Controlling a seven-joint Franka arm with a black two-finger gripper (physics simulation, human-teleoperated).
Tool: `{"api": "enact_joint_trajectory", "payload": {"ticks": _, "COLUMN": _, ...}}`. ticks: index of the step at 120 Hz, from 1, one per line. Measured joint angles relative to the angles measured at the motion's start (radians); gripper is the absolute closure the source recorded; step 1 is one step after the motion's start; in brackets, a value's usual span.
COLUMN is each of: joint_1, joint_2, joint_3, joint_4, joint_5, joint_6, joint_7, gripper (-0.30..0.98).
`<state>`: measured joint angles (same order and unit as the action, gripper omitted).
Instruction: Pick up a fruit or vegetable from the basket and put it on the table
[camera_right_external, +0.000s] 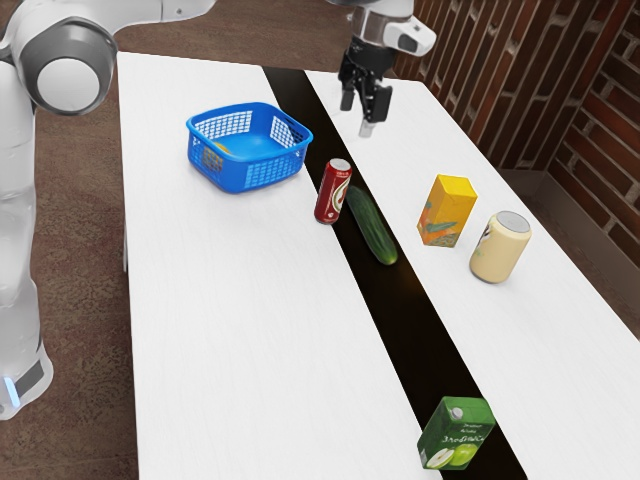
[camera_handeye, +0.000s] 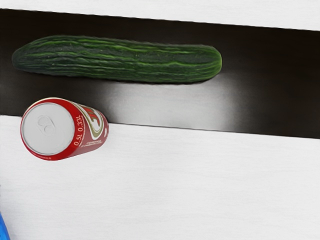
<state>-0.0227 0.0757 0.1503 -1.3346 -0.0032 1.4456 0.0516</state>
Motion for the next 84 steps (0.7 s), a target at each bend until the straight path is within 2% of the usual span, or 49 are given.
{"api": "enact_joint_trajectory", "payload": {"ticks": 25, "joint_1": 0.01, "joint_2": 0.001, "joint_3": 0.013, "joint_4": 0.0, "joint_5": -0.027, "joint_6": 0.03, "joint_7": 0.007, "gripper": 0.0}}
{"api": "enact_joint_trajectory", "payload": {"ticks": 41, "joint_1": 0.013, "joint_2": 0.002, "joint_3": 0.055, "joint_4": 0.008, "joint_5": -0.079, "joint_6": 0.037, "joint_7": 0.006, "gripper": 0.0}}
{"api": "enact_joint_trajectory", "payload": {"ticks": 60, "joint_1": 0.023, "joint_2": -0.002, "joint_3": 0.12, "joint_4": 0.02, "joint_5": -0.043, "joint_6": 0.039, "joint_7": 0.003, "gripper": 0.0}}
{"api": "enact_joint_trajectory", "payload": {"ticks": 84, "joint_1": 0.04, "joint_2": -0.002, "joint_3": 0.188, "joint_4": 0.017, "joint_5": -0.028, "joint_6": 0.02, "joint_7": 0.0, "gripper": 0.0}}
